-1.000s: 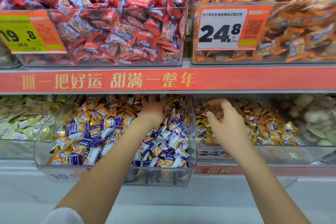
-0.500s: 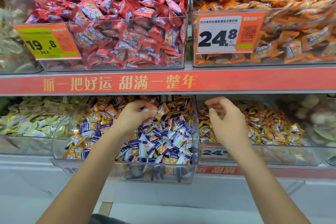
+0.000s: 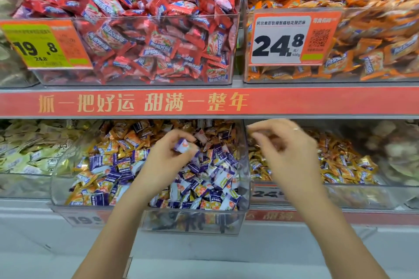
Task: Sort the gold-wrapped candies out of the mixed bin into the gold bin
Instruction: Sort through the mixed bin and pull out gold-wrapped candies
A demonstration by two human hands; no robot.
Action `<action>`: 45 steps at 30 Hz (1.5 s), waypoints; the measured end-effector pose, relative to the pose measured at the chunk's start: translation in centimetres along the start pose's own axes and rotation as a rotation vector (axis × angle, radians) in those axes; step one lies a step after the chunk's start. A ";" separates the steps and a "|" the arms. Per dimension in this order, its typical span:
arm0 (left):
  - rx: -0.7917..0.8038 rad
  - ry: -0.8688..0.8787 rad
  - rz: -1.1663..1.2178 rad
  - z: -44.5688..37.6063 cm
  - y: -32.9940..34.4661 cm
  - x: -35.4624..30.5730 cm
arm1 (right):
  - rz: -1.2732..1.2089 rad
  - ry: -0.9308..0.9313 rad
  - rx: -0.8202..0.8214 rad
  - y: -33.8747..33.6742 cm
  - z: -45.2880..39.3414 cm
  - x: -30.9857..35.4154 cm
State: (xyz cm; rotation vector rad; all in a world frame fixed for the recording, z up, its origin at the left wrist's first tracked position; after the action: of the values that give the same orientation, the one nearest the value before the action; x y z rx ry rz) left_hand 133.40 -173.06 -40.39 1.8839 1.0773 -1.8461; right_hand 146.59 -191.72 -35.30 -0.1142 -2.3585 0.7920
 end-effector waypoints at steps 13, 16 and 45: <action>0.354 0.041 -0.876 -4.3 2.7 4.6 | 0.400 0.301 0.310 2.2 0.9 -5.6; 0.361 0.036 -0.808 -4.6 2.8 4.3 | 0.329 0.268 0.338 2.7 0.9 -5.4; 0.065 0.028 -0.041 0.1 2.0 -2.4 | 0.071 -0.077 0.512 6.9 1.9 4.4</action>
State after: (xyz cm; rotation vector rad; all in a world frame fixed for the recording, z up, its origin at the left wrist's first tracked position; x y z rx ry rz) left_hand 134.90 -175.17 -38.70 1.9431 1.0853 -1.9045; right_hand 141.20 -185.85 -37.95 0.0502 -2.1535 1.4272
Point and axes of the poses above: each hand's wrist, its own z-axis away from the middle knuckle, its own y-axis out of the palm, x = y × z, the point moved 8 cm from there along -z, towards the middle knuckle, and after that the axes turned 12 degrees about z, right-handed, at the moved point
